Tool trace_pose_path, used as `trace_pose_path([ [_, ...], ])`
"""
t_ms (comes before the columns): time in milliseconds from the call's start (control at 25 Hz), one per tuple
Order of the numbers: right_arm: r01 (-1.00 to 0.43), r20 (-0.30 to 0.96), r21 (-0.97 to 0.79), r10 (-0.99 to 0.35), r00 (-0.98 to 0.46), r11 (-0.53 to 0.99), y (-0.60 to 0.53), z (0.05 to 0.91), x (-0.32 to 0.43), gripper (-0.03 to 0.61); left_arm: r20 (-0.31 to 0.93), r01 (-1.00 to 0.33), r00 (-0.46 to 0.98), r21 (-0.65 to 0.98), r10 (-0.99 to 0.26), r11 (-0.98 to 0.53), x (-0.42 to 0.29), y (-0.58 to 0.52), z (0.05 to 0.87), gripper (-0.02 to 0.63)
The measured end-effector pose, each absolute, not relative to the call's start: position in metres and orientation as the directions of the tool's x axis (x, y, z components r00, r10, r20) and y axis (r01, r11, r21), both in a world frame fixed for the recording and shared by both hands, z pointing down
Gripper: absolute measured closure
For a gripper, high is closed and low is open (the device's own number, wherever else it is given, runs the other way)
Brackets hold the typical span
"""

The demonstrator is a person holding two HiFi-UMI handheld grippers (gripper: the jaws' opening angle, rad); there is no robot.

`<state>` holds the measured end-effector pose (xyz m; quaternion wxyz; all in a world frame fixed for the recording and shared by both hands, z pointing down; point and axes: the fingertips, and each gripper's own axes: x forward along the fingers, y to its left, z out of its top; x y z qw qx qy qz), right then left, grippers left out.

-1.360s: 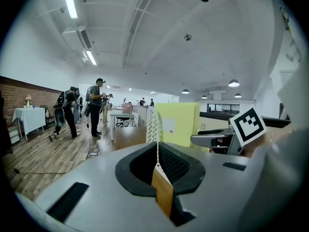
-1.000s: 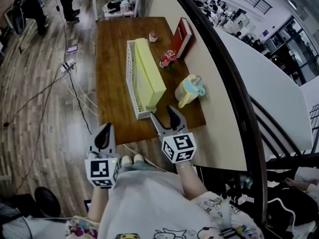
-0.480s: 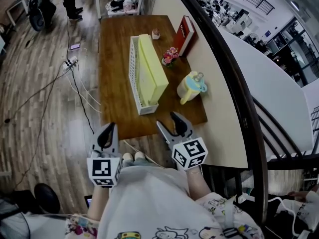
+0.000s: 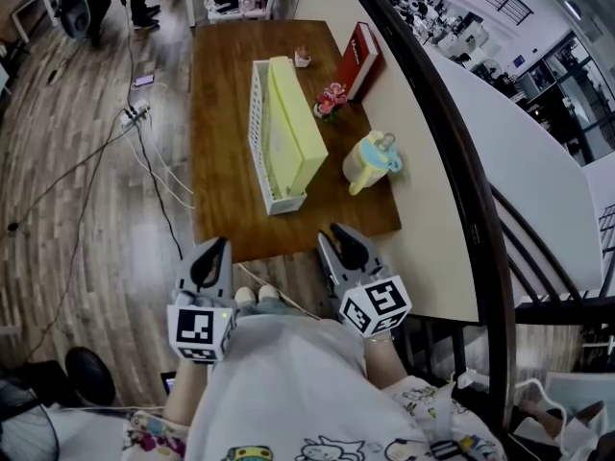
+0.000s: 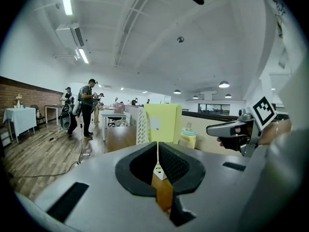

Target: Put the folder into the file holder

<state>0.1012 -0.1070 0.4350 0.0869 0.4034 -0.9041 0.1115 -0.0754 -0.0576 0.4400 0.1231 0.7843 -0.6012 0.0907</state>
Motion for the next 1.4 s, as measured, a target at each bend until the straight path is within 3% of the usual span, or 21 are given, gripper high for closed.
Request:
trace_pose_path([
  [560,-0.759,0.253,-0.186,-0.716,-0.651,0.624,-0.104,0.446,0.107,0.575,0.327,-0.962,0.27,0.119,-0.905,-0.244,-0.081,-0.052,0.456,0.603],
  [1400,-0.754,0.282,-0.207,-0.7,-0.656,0.624,-0.11,0.451,0.097,0.578,0.347,-0.97,0.242,0.12,-0.906,-0.213,-0.097,-0.052,0.461,0.603],
])
